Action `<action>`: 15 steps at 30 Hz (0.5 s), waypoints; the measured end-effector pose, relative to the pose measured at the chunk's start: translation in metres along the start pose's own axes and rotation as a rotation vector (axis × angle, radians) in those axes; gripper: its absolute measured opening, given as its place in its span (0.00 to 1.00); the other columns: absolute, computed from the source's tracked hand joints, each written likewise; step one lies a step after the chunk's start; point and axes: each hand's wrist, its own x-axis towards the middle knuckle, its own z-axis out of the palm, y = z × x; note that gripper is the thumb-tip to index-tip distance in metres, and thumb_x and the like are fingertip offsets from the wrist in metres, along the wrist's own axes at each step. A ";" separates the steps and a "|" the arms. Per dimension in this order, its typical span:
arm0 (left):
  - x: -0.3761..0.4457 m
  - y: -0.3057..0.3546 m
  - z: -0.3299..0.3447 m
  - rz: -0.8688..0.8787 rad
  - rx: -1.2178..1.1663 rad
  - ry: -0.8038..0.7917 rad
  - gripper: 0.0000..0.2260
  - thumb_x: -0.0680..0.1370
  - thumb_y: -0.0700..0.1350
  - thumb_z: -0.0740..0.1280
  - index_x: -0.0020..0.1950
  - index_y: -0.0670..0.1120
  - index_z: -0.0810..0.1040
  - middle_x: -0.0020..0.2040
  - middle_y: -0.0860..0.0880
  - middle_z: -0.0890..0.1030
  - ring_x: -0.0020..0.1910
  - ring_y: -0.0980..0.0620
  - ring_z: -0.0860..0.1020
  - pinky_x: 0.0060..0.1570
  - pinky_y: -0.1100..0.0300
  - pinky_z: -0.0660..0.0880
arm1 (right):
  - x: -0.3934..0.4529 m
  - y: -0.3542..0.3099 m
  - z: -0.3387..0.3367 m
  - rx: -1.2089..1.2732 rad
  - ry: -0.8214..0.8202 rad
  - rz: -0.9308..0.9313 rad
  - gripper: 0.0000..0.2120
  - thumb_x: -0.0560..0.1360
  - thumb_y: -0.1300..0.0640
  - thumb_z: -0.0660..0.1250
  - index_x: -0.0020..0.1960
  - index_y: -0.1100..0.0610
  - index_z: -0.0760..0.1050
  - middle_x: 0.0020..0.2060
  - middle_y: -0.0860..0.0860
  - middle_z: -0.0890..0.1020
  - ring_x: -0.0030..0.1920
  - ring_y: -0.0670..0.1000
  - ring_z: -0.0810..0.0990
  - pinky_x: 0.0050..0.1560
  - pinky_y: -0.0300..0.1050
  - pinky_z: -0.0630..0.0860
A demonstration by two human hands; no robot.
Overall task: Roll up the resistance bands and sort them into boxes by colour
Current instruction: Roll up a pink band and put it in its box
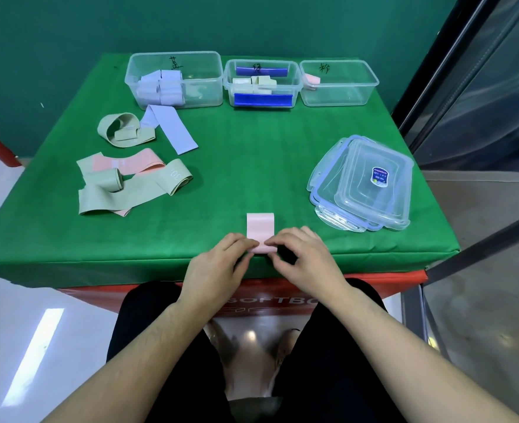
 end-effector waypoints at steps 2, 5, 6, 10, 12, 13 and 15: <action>-0.002 0.001 0.000 -0.021 0.011 -0.010 0.10 0.78 0.51 0.68 0.59 0.56 0.79 0.55 0.60 0.78 0.41 0.55 0.81 0.30 0.59 0.76 | -0.001 -0.001 0.001 -0.003 0.005 0.004 0.10 0.73 0.52 0.70 0.55 0.47 0.80 0.49 0.41 0.80 0.47 0.50 0.75 0.51 0.52 0.73; -0.001 0.002 0.000 -0.039 0.019 -0.027 0.11 0.79 0.52 0.66 0.60 0.56 0.78 0.57 0.60 0.76 0.41 0.54 0.80 0.30 0.59 0.75 | 0.000 -0.001 0.000 -0.028 0.037 0.015 0.10 0.74 0.51 0.71 0.55 0.47 0.81 0.50 0.41 0.78 0.47 0.50 0.74 0.52 0.52 0.73; 0.000 0.003 0.000 -0.049 0.023 -0.033 0.11 0.79 0.52 0.65 0.61 0.56 0.78 0.57 0.60 0.76 0.42 0.54 0.80 0.31 0.59 0.74 | 0.000 -0.002 -0.001 -0.034 0.046 0.015 0.11 0.74 0.51 0.71 0.56 0.48 0.81 0.50 0.42 0.78 0.48 0.50 0.74 0.52 0.51 0.73; 0.003 0.004 0.000 -0.092 0.020 -0.047 0.12 0.80 0.52 0.65 0.64 0.56 0.78 0.58 0.60 0.74 0.43 0.54 0.79 0.34 0.62 0.68 | 0.001 -0.002 -0.001 -0.051 0.046 -0.021 0.12 0.73 0.52 0.72 0.56 0.48 0.80 0.51 0.42 0.77 0.48 0.50 0.73 0.51 0.51 0.73; 0.005 0.004 0.000 -0.109 -0.002 -0.066 0.13 0.81 0.52 0.64 0.65 0.56 0.77 0.59 0.60 0.73 0.44 0.53 0.79 0.36 0.61 0.70 | 0.002 -0.002 0.000 -0.054 0.031 -0.016 0.11 0.73 0.53 0.71 0.55 0.48 0.80 0.51 0.42 0.77 0.49 0.50 0.73 0.51 0.51 0.73; 0.006 0.005 0.000 -0.113 -0.015 -0.070 0.13 0.81 0.52 0.64 0.65 0.56 0.77 0.59 0.60 0.73 0.45 0.53 0.79 0.36 0.60 0.72 | 0.003 -0.002 0.000 -0.051 0.025 -0.008 0.10 0.74 0.53 0.71 0.55 0.48 0.79 0.51 0.42 0.78 0.49 0.50 0.74 0.51 0.52 0.73; 0.007 0.006 -0.001 -0.106 -0.027 -0.052 0.12 0.80 0.51 0.65 0.64 0.56 0.77 0.59 0.61 0.73 0.44 0.54 0.79 0.35 0.59 0.73 | 0.007 -0.001 -0.001 -0.045 0.012 0.006 0.10 0.74 0.52 0.70 0.55 0.48 0.79 0.50 0.42 0.78 0.49 0.50 0.74 0.51 0.52 0.73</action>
